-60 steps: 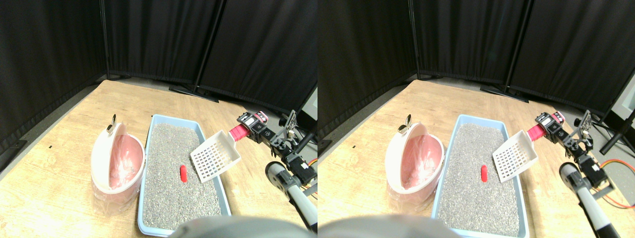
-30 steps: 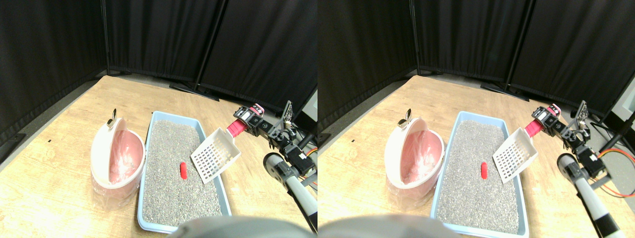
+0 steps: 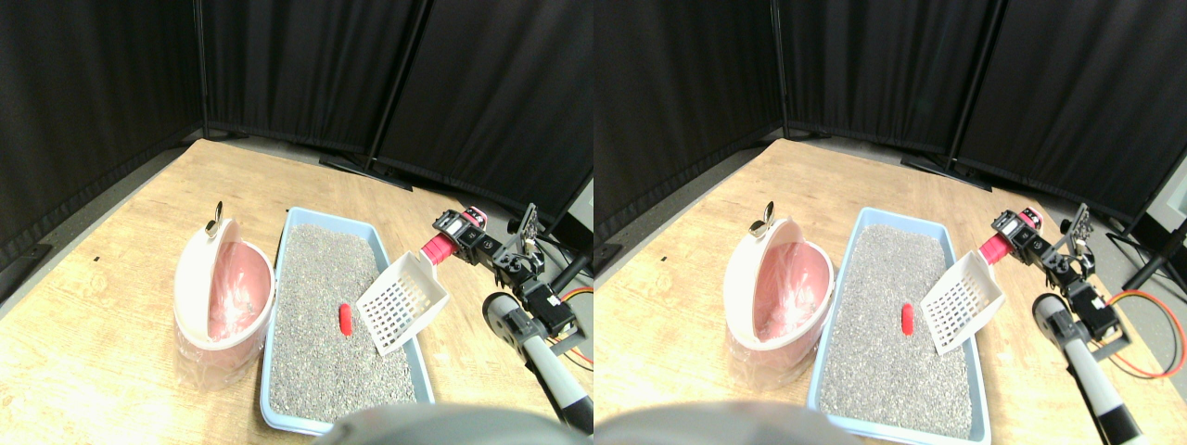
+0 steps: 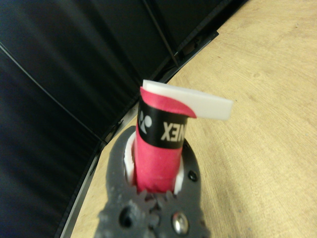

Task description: Scoop (unimanual)

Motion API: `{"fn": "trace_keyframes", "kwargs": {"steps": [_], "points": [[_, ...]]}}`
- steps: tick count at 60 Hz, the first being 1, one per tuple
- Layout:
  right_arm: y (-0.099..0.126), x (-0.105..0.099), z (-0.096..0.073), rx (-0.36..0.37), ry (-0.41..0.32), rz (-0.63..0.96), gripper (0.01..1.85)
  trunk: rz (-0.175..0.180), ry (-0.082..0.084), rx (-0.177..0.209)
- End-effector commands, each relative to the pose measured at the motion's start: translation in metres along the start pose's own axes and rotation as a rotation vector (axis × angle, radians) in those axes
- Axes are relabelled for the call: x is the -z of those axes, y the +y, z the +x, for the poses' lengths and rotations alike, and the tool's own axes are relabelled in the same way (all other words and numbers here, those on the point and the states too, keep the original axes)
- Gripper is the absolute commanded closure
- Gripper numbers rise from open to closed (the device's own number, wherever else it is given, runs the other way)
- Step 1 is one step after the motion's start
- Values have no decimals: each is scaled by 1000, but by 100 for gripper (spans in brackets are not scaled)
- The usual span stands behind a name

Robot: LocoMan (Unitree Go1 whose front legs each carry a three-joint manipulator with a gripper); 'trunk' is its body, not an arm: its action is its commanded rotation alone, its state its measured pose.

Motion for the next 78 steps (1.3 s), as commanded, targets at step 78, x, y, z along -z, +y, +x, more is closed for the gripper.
{"fn": "trace_keyframes", "kwargs": {"steps": [78], "points": [[116,14,10,-193,-46,339,176,-52,53,-55]]}}
